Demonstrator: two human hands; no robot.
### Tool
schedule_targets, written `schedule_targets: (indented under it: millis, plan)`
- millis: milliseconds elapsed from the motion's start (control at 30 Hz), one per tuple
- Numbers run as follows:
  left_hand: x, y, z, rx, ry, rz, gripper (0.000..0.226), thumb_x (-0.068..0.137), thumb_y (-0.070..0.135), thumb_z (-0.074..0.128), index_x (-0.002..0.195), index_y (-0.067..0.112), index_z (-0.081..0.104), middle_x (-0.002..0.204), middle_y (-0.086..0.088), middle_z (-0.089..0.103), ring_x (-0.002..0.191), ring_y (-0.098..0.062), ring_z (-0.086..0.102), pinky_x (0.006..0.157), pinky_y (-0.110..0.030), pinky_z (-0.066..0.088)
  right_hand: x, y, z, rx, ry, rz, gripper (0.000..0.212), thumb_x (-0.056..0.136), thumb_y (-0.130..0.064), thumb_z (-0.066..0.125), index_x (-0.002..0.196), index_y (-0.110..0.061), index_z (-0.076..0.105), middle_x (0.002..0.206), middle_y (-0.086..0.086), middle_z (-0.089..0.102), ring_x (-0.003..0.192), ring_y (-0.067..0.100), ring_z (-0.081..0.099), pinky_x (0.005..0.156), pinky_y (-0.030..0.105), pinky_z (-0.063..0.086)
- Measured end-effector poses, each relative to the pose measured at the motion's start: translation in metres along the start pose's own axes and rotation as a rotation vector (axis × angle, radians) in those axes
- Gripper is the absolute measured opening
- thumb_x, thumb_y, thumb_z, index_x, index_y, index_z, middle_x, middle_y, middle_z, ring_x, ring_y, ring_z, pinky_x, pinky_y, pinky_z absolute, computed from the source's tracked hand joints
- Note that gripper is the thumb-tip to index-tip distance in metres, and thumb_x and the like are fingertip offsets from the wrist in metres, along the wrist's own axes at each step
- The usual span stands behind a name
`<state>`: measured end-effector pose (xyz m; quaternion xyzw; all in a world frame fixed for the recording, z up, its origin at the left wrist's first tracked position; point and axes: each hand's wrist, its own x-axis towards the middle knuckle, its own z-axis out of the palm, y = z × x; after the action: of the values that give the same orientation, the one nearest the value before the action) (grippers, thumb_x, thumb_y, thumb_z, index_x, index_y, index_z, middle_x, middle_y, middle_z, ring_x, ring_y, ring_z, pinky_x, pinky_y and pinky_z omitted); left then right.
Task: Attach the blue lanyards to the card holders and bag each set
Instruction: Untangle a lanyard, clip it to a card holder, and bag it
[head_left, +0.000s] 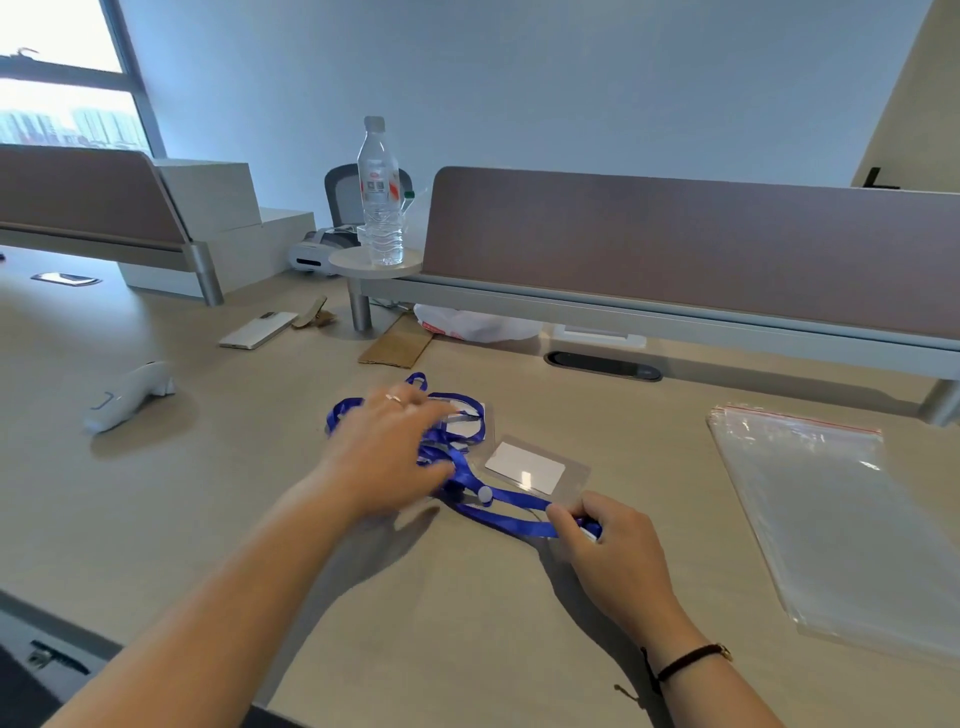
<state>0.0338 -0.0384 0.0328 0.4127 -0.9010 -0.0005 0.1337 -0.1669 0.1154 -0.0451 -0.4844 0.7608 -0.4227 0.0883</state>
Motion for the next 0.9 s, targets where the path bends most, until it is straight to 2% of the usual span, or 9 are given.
schedule_targets:
  millis: [67,100,167,267,367,533,633,767,900]
  plan:
    - [0.000,0.006,0.009,0.060,-0.266,0.159,0.075,0.089,0.047,0.065,0.153,0.046,0.026,0.166,0.010,0.017,0.151,-0.022,0.017,0.119,-0.050,0.027,-0.004,-0.009,0.000,0.025,-0.055,-0.038,0.028,0.094,-0.036,0.063,0.065,-0.035,0.062,0.067,-0.014,0.065,0.075,0.005,0.059,0.058,0.021,0.042]
    - [0.000,0.008,0.014,0.094,-0.333,0.181,0.076,0.091,0.042,0.064,0.154,0.046,0.023,0.166,0.012,0.016,0.152,-0.022,0.015,0.120,-0.052,0.023,-0.006,-0.014,0.001,0.025,-0.089,-0.056,0.026,0.095,-0.036,0.062,0.069,-0.037,0.063,0.069,-0.015,0.066,0.079,0.002,0.059,0.059,0.019,0.043]
    - [0.004,0.008,0.024,0.116,-0.344,0.171,0.066,0.096,0.036,0.059,0.153,0.044,0.027,0.159,0.010,0.036,0.147,-0.020,0.028,0.119,-0.050,0.026,-0.009,-0.019,0.002,-0.010,-0.148,-0.082,0.022,0.096,-0.039,0.060,0.074,-0.039,0.066,0.072,-0.017,0.067,0.081,0.002,0.059,0.061,0.019,0.044]
    - [0.011,0.002,0.023,0.067,-0.288,0.151,0.039,0.100,0.035,0.052,0.139,0.041,0.052,0.137,0.007,0.061,0.125,-0.015,0.054,0.109,-0.040,0.044,-0.008,-0.019,0.006,-0.168,-0.168,-0.092,0.020,0.097,-0.044,0.056,0.082,-0.038,0.069,0.074,-0.017,0.066,0.074,0.007,0.060,0.062,0.023,0.046]
    - [0.015,-0.001,0.008,-0.089,-0.216,0.089,0.025,0.102,0.025,0.053,0.121,0.030,0.067,0.114,0.006,0.069,0.100,-0.009,0.063,0.093,-0.029,0.054,-0.005,-0.019,0.011,-0.275,-0.139,-0.060,0.025,0.097,-0.048,0.052,0.086,-0.036,0.071,0.077,-0.016,0.067,0.073,0.008,0.059,0.060,0.026,0.047]
    - [0.011,-0.001,-0.028,-0.694,0.048,-0.058,0.018,0.097,0.017,0.061,0.104,0.028,0.073,0.093,0.012,0.072,0.090,-0.006,0.066,0.081,-0.022,0.054,0.000,-0.024,0.017,-0.300,-0.109,-0.002,0.031,0.099,-0.046,0.050,0.083,-0.031,0.072,0.072,-0.013,0.065,0.069,0.011,0.059,0.057,0.028,0.046]
    - [0.011,0.001,-0.044,-1.023,0.138,-0.177,0.019,0.097,0.013,0.061,0.091,0.024,0.076,0.075,0.010,0.069,0.067,-0.002,0.063,0.065,-0.015,0.049,0.005,-0.025,0.014,-0.308,-0.091,0.055,0.032,0.099,-0.039,0.049,0.077,-0.026,0.069,0.069,-0.010,0.062,0.065,0.010,0.058,0.053,0.026,0.044]
    - [0.017,-0.006,-0.063,-1.462,0.268,-0.324,0.019,0.100,0.010,0.053,0.097,0.007,0.072,0.066,-0.001,0.059,0.061,-0.011,0.053,0.056,-0.021,0.048,0.009,-0.020,0.007,-0.381,-0.032,0.164,0.027,0.091,-0.032,0.052,0.071,-0.020,0.065,0.066,-0.007,0.062,0.062,0.011,0.057,0.053,0.032,0.048]
    - [0.025,-0.017,-0.074,-1.687,0.413,-0.392,0.014,0.104,0.011,0.049,0.098,0.011,0.062,0.068,-0.002,0.066,0.058,-0.010,0.063,0.055,-0.022,0.056,0.008,-0.020,0.006,-0.383,-0.062,0.212,0.026,0.090,-0.033,0.055,0.068,-0.023,0.064,0.064,-0.008,0.063,0.061,0.012,0.061,0.051,0.027,0.046]
